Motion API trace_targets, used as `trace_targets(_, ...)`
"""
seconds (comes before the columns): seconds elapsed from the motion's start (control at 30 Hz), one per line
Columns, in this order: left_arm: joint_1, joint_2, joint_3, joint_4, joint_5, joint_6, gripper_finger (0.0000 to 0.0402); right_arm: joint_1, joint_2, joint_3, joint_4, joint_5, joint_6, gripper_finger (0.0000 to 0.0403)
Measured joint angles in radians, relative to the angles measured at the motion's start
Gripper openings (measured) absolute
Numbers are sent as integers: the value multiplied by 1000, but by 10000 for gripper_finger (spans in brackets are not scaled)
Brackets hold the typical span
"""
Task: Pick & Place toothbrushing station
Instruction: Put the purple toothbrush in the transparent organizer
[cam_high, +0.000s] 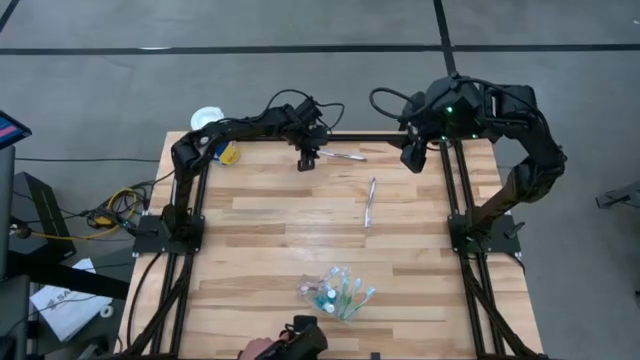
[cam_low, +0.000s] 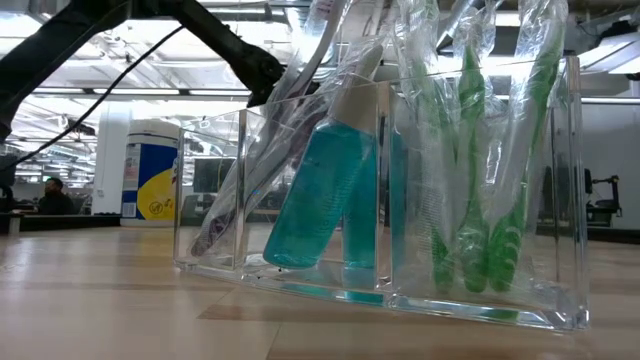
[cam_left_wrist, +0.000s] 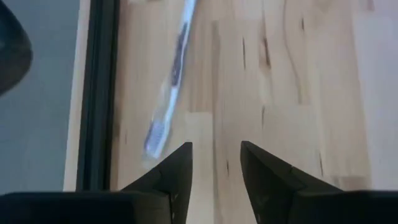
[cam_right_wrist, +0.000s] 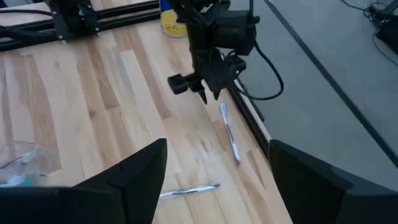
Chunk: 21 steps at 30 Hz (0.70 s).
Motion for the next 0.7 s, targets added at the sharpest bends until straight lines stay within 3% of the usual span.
trace_targets(0.17,7,9,2,28,3,20,123,-1,0,0,5,-18,2,270)
trace_targets(0.33,9,9,2,50,6,18,144,-1,0,0,4,-18,8,270)
trace_targets(0.7,23,1,2,110,-6,-133,159,-2,0,0,1,-18,25,270)
